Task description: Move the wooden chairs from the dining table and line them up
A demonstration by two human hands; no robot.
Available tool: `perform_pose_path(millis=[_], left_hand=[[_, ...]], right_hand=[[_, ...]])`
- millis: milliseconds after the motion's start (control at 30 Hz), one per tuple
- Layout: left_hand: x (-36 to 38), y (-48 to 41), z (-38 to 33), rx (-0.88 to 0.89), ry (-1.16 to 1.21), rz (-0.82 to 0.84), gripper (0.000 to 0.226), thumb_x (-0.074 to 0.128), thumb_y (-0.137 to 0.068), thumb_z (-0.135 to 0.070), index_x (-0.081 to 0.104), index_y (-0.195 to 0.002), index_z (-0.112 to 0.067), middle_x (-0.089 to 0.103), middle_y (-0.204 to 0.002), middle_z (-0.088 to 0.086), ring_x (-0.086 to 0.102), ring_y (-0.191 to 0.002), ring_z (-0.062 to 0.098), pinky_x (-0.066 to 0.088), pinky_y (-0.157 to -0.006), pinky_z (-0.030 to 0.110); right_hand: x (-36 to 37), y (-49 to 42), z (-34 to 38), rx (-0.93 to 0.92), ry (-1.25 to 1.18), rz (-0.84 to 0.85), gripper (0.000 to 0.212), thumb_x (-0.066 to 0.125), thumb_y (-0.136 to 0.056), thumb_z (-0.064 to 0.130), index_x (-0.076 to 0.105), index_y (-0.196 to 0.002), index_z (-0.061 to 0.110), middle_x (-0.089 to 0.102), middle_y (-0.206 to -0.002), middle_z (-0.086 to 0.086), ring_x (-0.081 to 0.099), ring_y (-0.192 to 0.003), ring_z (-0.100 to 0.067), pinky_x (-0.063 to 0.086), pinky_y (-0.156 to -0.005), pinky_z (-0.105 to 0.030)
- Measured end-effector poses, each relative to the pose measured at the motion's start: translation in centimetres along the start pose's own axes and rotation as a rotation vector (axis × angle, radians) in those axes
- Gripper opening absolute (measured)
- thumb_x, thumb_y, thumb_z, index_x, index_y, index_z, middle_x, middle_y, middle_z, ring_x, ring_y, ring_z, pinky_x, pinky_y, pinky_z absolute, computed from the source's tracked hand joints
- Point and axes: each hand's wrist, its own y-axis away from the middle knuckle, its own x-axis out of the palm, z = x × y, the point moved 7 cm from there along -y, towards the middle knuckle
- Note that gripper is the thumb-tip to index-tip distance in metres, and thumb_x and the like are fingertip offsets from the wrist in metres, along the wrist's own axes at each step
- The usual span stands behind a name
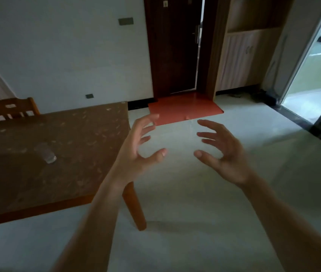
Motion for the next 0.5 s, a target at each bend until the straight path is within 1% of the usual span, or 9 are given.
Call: perform_pose_path(millis=[67,200,267,333,367,433,500], left_hand=[[-0.7,-4.5,1.9,0.004,-0.027,-0.053,0.077,0.079,-0.085,-0.036,0.042,-0.153,-0.029,0.045,-0.158,-0.007,0.047,-0.146,0.021,0.043,-0.117,0.055],[-2.9,-11.7,6.2,-0.007,-0.079,-0.141,0.077,0.081,-0.086,-0.032,0.044,-0.153,-0.022,0.049,-0.156,-0.002,0.049,-0.145,0.023,0.044,-0.115,0.058],[-3.9,-14.9,8.8,-0.016,-0.112,-0.179,0.074,0.081,-0.086,-0.033,0.046,-0.151,-0.024,0.051,-0.154,-0.002,0.052,-0.143,0.023,0.047,-0.113,0.059],[-4.8,-18.2,11.9,-0.020,-0.129,-0.211,0.073,0.081,-0.087,-0.036,0.047,-0.150,-0.025,0.053,-0.153,-0.002,0.054,-0.141,0.024,0.049,-0.110,0.059],[-5.2,-19.9,13.6,-0.019,-0.134,-0.224,0.073,0.082,-0.087,-0.039,0.047,-0.151,-0.026,0.053,-0.153,-0.002,0.054,-0.141,0.024,0.049,-0.110,0.059],[-6.1,-23.4,17.4,-0.029,-0.129,-0.249,0.073,0.081,-0.088,-0.045,0.046,-0.150,-0.032,0.053,-0.152,-0.003,0.055,-0.140,0.023,0.050,-0.109,0.060],[-6.9,-27.4,21.3,-0.033,-0.106,-0.269,0.075,0.081,-0.087,-0.047,0.046,-0.151,-0.031,0.053,-0.153,-0.001,0.054,-0.141,0.024,0.050,-0.109,0.061]], right_hand=[[0.0,-5.5,-2.4,-0.028,0.012,0.050,0.073,0.077,-0.077,0.064,0.051,-0.139,0.033,0.058,-0.144,-0.001,0.065,-0.124,-0.011,0.056,-0.102,-0.033],[1.6,-15.7,-6.5,-0.080,0.020,0.176,0.071,0.076,-0.080,0.060,0.048,-0.141,0.036,0.060,-0.139,-0.001,0.063,-0.124,-0.008,0.054,-0.101,-0.024],[2.5,-20.1,-9.0,-0.101,0.005,0.208,0.072,0.076,-0.080,0.057,0.048,-0.143,0.035,0.060,-0.140,-0.002,0.063,-0.125,-0.009,0.054,-0.101,-0.026],[3.5,-24.4,-12.0,-0.119,-0.002,0.239,0.073,0.076,-0.081,0.055,0.048,-0.144,0.032,0.059,-0.141,-0.003,0.063,-0.125,-0.010,0.054,-0.101,-0.031],[4.0,-26.6,-13.6,-0.126,0.001,0.251,0.075,0.075,-0.081,0.056,0.047,-0.145,0.030,0.060,-0.141,-0.004,0.063,-0.125,-0.011,0.054,-0.101,-0.031],[4.7,-31.1,-17.0,-0.129,0.007,0.273,0.078,0.075,-0.080,0.057,0.046,-0.147,0.027,0.060,-0.141,-0.005,0.063,-0.124,-0.009,0.053,-0.100,-0.025],[5.0,-36.0,-20.2,-0.147,0.033,0.300,0.078,0.074,-0.080,0.057,0.046,-0.147,0.030,0.059,-0.141,-0.003,0.061,-0.122,-0.003,0.050,-0.095,-0.013]])
